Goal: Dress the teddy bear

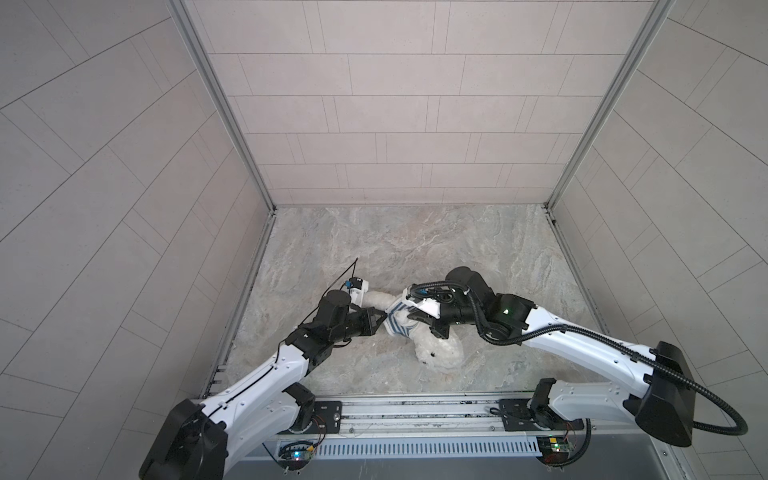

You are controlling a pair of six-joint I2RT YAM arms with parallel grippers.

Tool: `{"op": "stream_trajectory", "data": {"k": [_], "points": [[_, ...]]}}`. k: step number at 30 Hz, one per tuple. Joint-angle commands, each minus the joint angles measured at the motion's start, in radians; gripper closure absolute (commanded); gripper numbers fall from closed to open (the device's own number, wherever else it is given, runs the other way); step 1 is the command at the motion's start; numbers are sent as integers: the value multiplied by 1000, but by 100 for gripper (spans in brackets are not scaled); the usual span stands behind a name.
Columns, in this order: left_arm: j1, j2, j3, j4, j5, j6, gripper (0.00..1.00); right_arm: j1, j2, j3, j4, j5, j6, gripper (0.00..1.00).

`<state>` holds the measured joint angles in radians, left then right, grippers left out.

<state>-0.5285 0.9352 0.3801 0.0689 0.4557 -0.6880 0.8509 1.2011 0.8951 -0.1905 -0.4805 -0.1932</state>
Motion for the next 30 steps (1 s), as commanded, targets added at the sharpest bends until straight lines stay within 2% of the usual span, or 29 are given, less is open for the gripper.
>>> {"op": "stream_trajectory", "data": {"k": [1,4,6,8,10,12,13,17,19,22,24,28,30], "points": [[15,-12,-15,-70,-36,42,100,-22,-57,-23,176,-104,77,100],[-1,-45,4,-70,12,78,100,-28,-55,-22,173,-108,95,100],[-32,-80,35,-123,-10,122,99,-42,-55,-29,188,-132,125,100],[-77,-126,68,-180,-66,165,83,-67,-52,-41,231,-189,174,100],[-111,-177,107,-239,-124,202,58,-77,-52,-44,241,-202,195,100],[-127,-233,138,-285,-158,232,45,-84,-47,-31,201,-192,187,100],[-129,-266,149,-304,-170,240,42,-91,-42,-25,180,-192,183,100],[-130,-328,186,-386,-193,281,37,-133,-14,-8,147,-279,188,100],[-137,-355,194,-402,-168,310,32,-146,-6,8,127,-347,172,100],[-155,-388,207,-394,-141,340,30,-153,-5,31,103,-447,147,100],[-156,-391,221,-403,-181,337,30,-165,7,53,88,-502,155,100],[-156,-393,229,-384,-234,305,31,-227,57,99,50,-534,249,100],[-155,-375,241,-417,-317,291,30,-271,96,110,27,-525,319,100]]}}
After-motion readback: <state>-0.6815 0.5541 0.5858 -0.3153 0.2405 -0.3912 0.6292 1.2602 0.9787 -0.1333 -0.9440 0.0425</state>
